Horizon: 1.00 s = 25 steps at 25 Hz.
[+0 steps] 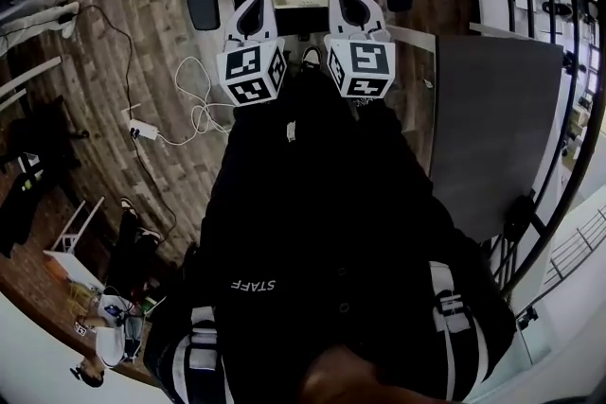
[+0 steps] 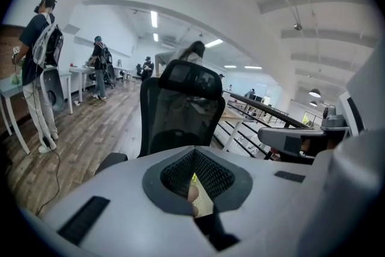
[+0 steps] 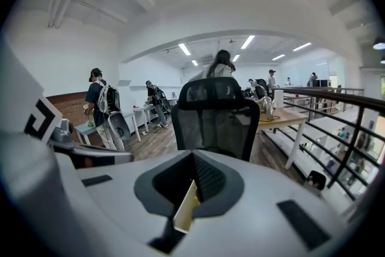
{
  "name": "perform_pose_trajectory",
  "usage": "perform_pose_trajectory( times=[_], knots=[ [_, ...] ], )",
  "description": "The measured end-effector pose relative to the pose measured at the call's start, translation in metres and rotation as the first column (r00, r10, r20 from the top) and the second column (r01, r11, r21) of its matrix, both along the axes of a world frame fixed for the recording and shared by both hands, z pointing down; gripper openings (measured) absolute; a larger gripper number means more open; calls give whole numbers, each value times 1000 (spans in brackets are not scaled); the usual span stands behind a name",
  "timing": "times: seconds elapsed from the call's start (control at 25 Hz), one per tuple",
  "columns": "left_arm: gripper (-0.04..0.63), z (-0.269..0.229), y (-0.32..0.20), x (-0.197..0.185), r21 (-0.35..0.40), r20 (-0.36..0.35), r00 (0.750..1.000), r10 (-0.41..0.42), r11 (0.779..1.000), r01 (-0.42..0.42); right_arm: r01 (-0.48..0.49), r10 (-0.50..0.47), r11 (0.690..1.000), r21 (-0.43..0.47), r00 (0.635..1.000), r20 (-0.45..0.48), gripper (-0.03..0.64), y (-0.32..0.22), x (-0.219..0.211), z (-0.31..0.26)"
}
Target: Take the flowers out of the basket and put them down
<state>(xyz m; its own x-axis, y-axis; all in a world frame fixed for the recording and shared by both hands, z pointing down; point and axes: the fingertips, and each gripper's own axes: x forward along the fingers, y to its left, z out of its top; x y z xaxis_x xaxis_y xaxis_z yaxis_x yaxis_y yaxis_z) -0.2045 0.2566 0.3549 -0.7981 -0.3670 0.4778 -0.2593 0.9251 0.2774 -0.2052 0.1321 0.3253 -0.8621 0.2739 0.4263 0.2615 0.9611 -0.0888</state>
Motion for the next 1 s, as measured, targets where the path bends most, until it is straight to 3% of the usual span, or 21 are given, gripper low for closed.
perform_pose_trajectory(
  times=[0.32, 0.72, 1.0],
  knots=[
    [-3, 90, 2, -44, -7, -63, 998, 17, 1000, -18, -32, 33, 999, 29, 997, -64, 12, 8, -44, 101],
    [-3, 231, -17, -70, 9, -101, 994, 36, 999, -36, -73, 76, 997, 36, 992, -105, 12, -3, -76, 253],
    [-3, 300, -18, -97, 13, -136, 990, 36, 999, -34, -76, 88, 994, 75, 981, -170, 12, -8, -104, 340]
  ],
)
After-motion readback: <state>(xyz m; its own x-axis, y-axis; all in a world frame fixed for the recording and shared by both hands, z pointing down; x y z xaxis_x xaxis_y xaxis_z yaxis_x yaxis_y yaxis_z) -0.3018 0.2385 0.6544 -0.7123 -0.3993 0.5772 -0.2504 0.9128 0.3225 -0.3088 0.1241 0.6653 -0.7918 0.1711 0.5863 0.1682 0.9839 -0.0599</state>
